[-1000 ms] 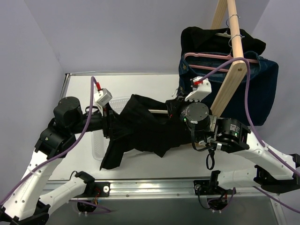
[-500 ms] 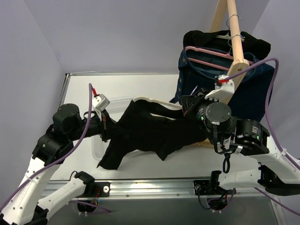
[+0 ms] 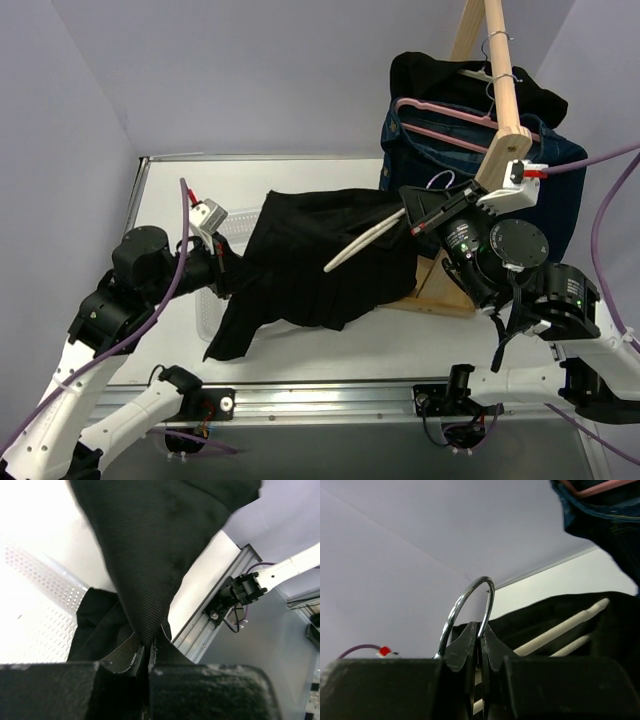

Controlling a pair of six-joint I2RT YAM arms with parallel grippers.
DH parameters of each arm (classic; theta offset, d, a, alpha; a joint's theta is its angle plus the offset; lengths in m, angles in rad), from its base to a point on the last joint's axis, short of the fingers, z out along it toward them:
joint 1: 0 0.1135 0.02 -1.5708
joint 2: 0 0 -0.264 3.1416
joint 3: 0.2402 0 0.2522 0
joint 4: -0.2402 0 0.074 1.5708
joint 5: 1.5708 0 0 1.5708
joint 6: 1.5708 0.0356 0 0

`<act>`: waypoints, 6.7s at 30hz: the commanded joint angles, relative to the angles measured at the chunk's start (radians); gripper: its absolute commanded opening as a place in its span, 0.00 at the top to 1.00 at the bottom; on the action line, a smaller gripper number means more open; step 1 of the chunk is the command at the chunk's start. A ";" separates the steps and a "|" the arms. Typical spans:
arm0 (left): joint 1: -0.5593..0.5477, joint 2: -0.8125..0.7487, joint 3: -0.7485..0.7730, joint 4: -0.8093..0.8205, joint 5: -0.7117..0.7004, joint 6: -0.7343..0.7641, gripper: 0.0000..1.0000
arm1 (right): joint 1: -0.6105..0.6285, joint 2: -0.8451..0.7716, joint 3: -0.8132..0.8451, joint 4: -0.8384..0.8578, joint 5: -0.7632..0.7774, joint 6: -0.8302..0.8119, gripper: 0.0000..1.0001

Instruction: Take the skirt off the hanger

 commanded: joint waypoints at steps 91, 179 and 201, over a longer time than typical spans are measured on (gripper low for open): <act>0.192 0.410 -0.051 0.100 -0.116 0.031 0.26 | -0.006 0.149 0.022 0.076 -0.192 -0.067 1.00; -0.126 0.842 1.011 0.016 0.388 0.182 0.98 | -0.233 0.057 0.394 0.323 -0.938 -0.119 1.00; -0.210 1.318 1.457 0.313 0.695 -0.024 0.98 | -0.236 0.082 0.387 0.325 -0.881 -0.102 1.00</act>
